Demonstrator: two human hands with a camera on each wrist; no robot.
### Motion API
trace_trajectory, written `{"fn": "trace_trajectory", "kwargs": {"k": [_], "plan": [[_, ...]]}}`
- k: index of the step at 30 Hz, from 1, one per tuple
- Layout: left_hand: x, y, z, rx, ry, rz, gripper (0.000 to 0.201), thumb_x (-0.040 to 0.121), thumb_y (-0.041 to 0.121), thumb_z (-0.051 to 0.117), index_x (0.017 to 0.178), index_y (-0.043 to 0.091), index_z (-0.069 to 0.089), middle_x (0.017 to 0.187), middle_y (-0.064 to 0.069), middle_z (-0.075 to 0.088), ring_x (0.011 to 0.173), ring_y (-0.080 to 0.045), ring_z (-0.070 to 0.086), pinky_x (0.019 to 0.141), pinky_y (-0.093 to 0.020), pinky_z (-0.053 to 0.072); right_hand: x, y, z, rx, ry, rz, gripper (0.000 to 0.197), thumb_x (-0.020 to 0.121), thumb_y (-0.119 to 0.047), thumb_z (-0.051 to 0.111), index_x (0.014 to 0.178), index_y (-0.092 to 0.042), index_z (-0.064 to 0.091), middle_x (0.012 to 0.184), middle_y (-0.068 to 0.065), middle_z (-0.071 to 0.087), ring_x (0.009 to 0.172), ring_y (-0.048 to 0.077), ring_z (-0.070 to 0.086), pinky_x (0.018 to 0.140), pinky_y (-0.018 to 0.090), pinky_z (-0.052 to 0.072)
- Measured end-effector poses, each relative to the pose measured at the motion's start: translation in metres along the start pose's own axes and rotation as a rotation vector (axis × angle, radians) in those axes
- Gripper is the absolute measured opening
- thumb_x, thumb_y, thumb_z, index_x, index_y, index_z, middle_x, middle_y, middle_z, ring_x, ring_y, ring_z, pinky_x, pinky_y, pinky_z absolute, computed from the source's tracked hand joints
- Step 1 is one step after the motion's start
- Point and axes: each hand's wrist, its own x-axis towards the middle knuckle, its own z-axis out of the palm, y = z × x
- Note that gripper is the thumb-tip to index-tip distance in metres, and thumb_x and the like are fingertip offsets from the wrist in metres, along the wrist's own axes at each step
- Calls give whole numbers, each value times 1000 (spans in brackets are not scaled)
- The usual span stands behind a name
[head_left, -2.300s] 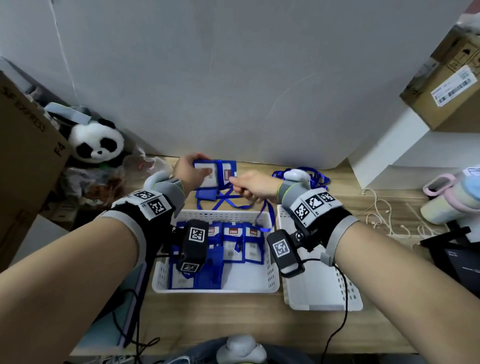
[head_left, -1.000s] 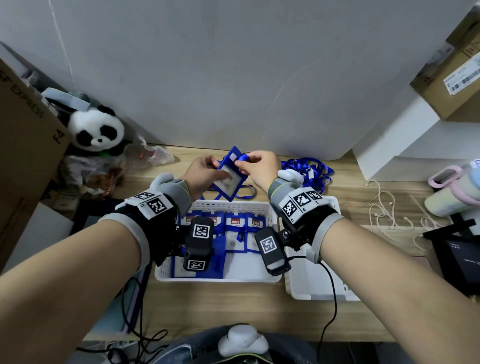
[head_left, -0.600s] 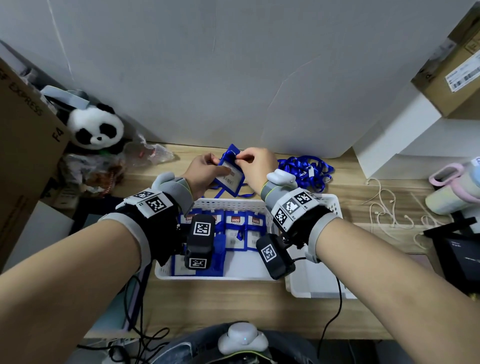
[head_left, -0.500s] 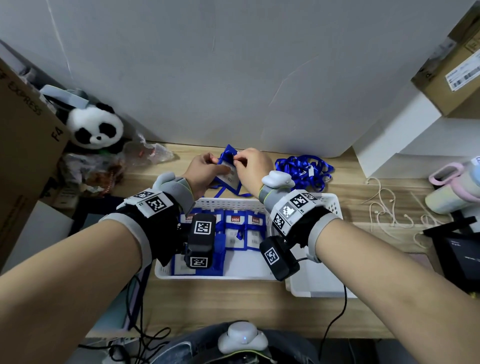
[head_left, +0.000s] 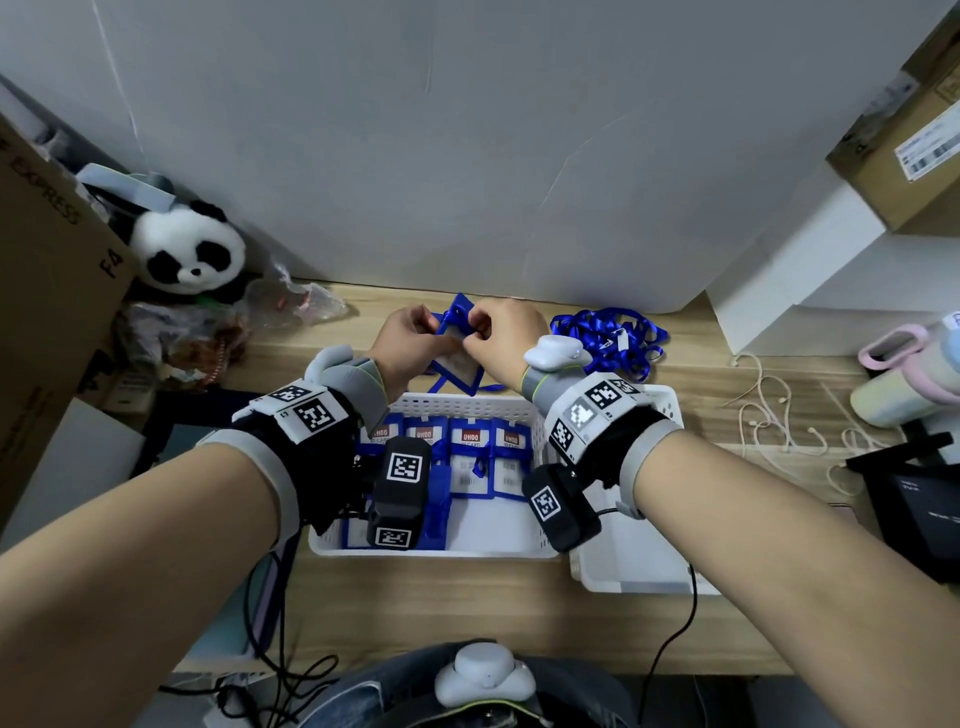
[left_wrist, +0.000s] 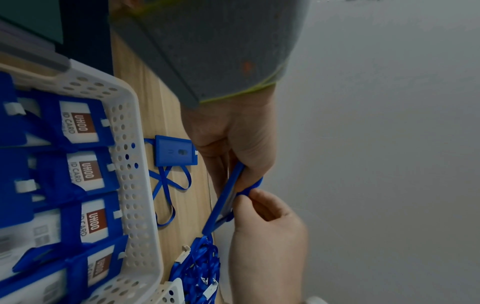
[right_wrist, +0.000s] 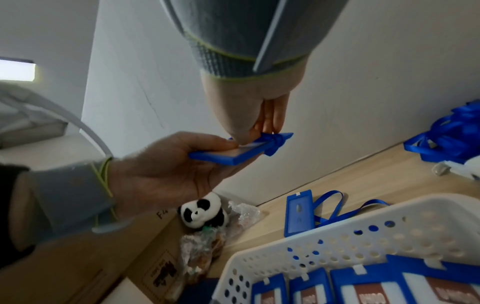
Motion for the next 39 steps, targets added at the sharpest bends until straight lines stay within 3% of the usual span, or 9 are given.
{"fn": "trace_trajectory", "kwargs": {"k": [3, 8, 11, 14, 16, 20, 30, 35, 39], "plan": [[-1, -3, 2, 6, 17, 24, 33, 78, -2, 67, 73, 16, 40, 77, -6, 57, 77, -24, 58, 77, -41, 51, 5, 1, 3, 59, -72, 67, 14, 77, -20, 56, 71, -9, 61, 71, 4, 56, 72, 22, 46, 61, 29, 34], [0, -5, 4, 8, 13, 7, 33, 78, -5, 65, 72, 16, 40, 77, -6, 55, 77, -23, 56, 82, -43, 50, 5, 6, 6, 13, -179, 104, 23, 86, -27, 47, 64, -20, 51, 88, -1, 55, 101, 22, 38, 77, 32, 36], [1, -7, 5, 1, 23, -10, 31, 80, -4, 64, 72, 16, 41, 76, -6, 55, 79, -25, 54, 79, -42, 49, 0, 8, 4, -28, -195, 71, 25, 81, -35, 52, 61, -22, 44, 86, -2, 58, 99, 21, 39, 73, 31, 33], [6, -6, 4, -16, 40, -41, 30, 82, -8, 60, 72, 15, 43, 76, -7, 53, 74, -22, 52, 71, -36, 49, -5, 10, 5, -16, -186, 10, 12, 75, -29, 60, 83, -31, 51, 95, 1, 64, 101, 23, 45, 74, 30, 37], [8, -6, 3, -53, 40, -75, 30, 83, -11, 55, 73, 14, 42, 76, -9, 53, 70, -20, 54, 63, -31, 49, -8, 12, 6, 110, -124, -10, 33, 73, -21, 62, 104, -29, 53, 91, 0, 65, 94, 22, 52, 73, 30, 41], [8, -6, 1, -153, 30, -124, 31, 85, -12, 53, 74, 14, 40, 76, -9, 54, 66, -19, 55, 51, -25, 50, -8, 14, 10, 236, -62, -41, 15, 79, -23, 66, 92, -28, 65, 90, -5, 65, 95, 15, 47, 79, 28, 41], [15, -14, -8, -158, 258, -139, 28, 87, -3, 56, 76, 18, 40, 84, -4, 56, 90, -28, 60, 83, -44, 51, -12, 34, 33, 259, -23, 30, 11, 82, -17, 69, 90, -12, 71, 130, 2, 48, 122, 21, 38, 102, 28, 33], [13, -10, -9, -160, 180, -133, 26, 88, -2, 55, 78, 18, 42, 87, -4, 57, 94, -27, 59, 85, -44, 50, -16, 37, 22, 552, -280, 261, 30, 88, -33, 61, 100, -9, 72, 111, 3, 68, 104, 17, 59, 91, 27, 44], [8, -12, -7, -162, 100, -130, 25, 88, -1, 56, 81, 18, 43, 90, -4, 58, 92, -25, 60, 78, -37, 52, -16, 36, 20, 701, -240, 399, 37, 91, -44, 52, 99, -12, 68, 97, 2, 69, 88, 17, 63, 82, 32, 51]]}}
